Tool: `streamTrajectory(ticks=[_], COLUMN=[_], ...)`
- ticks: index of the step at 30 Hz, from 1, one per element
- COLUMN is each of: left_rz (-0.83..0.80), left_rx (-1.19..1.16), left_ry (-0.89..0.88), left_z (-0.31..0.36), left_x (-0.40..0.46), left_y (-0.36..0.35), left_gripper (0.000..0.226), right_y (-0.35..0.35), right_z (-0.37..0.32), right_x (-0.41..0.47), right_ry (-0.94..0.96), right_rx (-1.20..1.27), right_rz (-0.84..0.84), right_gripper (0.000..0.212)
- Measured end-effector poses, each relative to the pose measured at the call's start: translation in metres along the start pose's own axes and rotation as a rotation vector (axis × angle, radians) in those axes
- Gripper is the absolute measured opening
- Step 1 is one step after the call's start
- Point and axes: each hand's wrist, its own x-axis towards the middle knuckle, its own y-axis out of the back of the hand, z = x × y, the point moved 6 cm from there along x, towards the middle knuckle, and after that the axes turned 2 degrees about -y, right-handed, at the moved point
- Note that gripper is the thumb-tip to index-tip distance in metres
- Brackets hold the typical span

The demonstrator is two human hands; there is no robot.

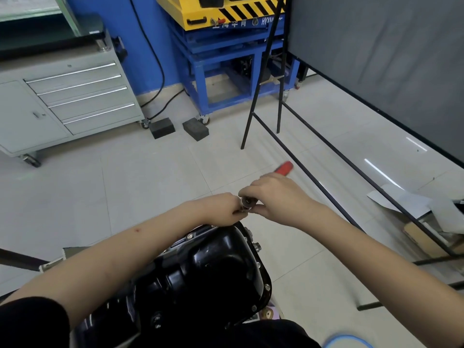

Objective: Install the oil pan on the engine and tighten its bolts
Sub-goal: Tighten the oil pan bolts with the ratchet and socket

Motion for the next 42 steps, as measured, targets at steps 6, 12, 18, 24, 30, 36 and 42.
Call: streamTrajectory(ticks=[6, 12, 18, 24, 30, 36, 42], left_rz=[0.051, 0.037, 0.084, 0.073, 0.027, 0.084, 0.060], left_rx=[0.037, -0.065, -0.158, -0.055, 0.003, -0.075, -0.129], left_ry=[0.050, 0.032, 0.066, 0.015, 0.025, 0.062, 0.056], left_z=[0.000, -0.002, -0.004, -0.001, 0.000, -0.001, -0.003], left_x=[0.001, 0.001, -0.002, -0.005, -0.004, -0.004, -0.005], left_y=[0.006, 0.003, 0.011, 0.006, 0.005, 0.004, 0.003], left_gripper=[0.036, 0.036, 0.040, 0.032, 0.037, 0.026, 0.030], right_y=[-0.006, 0.001, 0.002, 0.003, 0.002, 0.000, 0.005], right_z=[0.006, -0.002, 0.002, -0.006, -0.001, -0.008, -0.006], right_x=[-0.004, -0.003, 0.003, 0.001, 0.001, -0.001, 0.002], right_ry=[-0.222, -0.007, -0.213, -0.050, -0.223, -0.184, -0.157], right_rx=[-0.003, -0.035, -0.024, 0.016, -0.015, 0.023, -0.063], right_rz=[-0.002, 0.044, -0.015, 0.020, 0.005, 0.054, 0.058], right_gripper=[0.049, 0.023, 0.041, 0.021, 0.037, 0.024, 0.028])
